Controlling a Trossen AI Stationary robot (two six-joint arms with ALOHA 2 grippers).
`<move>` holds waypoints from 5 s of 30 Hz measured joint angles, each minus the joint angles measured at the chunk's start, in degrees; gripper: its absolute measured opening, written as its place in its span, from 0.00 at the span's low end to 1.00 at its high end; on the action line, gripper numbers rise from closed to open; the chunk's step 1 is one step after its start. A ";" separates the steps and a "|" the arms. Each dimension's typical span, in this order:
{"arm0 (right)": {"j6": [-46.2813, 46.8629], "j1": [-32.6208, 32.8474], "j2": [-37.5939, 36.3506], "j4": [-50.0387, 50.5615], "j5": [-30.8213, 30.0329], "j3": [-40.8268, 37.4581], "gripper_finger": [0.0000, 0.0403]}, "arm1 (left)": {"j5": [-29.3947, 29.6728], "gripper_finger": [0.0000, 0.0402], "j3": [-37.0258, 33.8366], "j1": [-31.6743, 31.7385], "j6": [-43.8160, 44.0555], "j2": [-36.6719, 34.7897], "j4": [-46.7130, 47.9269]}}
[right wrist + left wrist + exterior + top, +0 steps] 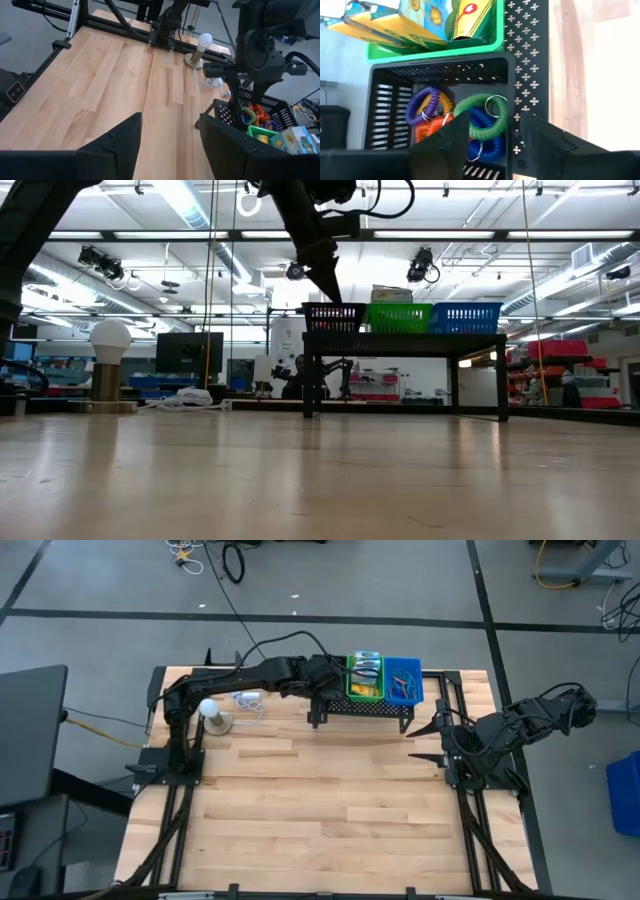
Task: Pick & Place Office Desk Supplies
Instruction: Return to Home Position
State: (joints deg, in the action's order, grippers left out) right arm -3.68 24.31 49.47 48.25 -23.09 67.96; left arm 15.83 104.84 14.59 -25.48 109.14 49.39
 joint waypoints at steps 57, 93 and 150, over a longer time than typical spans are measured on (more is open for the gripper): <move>-0.63 -0.02 -34.19 -16.58 5.14 -26.07 0.52 | -2.87 0.56 -30.99 -26.01 20.73 -57.39 -4.23; 6.49 -0.01 -49.17 -43.23 14.63 -54.46 0.52 | -5.84 0.56 -99.23 -46.89 22.43 -101.61 -48.46; 7.78 -14.71 -49.11 -50.93 6.40 -67.49 0.52 | 4.60 0.56 -102.18 -47.43 26.81 -95.48 -52.05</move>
State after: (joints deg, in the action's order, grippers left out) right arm 4.10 9.60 0.36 -2.68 -16.69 0.47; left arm 20.42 2.66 -32.84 1.33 13.66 -2.67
